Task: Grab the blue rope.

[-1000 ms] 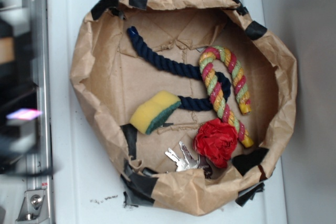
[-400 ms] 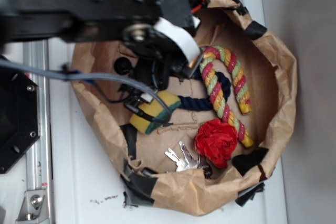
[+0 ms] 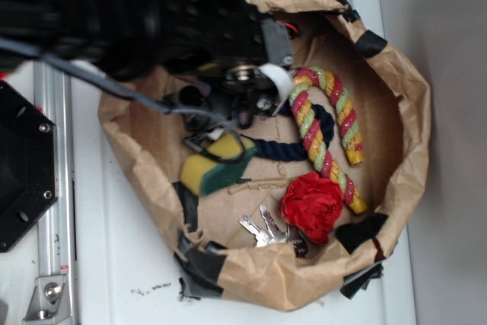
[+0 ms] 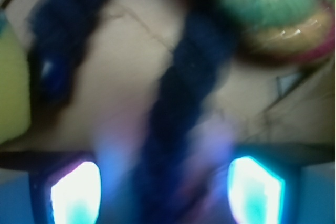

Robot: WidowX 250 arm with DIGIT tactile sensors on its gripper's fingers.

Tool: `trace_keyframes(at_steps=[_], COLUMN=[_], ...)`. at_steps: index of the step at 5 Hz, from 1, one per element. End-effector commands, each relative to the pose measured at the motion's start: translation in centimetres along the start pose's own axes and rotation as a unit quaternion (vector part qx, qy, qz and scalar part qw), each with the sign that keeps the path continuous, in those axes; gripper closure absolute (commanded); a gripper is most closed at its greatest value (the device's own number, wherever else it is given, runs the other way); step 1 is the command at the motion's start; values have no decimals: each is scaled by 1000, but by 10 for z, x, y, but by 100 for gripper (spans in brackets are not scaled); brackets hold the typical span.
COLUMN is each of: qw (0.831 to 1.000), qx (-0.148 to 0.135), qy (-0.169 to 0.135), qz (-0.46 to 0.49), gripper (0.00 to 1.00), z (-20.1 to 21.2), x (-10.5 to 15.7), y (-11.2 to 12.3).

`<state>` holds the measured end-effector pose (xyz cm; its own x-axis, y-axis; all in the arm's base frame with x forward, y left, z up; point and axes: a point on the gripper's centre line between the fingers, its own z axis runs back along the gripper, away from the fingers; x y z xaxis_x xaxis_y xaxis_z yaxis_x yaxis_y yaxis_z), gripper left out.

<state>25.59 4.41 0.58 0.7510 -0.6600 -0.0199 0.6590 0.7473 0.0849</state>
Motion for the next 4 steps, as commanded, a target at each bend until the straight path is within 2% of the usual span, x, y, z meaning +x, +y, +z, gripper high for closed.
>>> trace_keyframes(at_steps=[1, 2, 4], qw=[999, 999, 998], qx=[22, 14, -2], qy=[2, -15, -30], qz=[48, 46, 60], gripper=[100, 100, 100], z=[-14, -7, -6], x=[9, 7, 2], y=[-3, -4, -5])
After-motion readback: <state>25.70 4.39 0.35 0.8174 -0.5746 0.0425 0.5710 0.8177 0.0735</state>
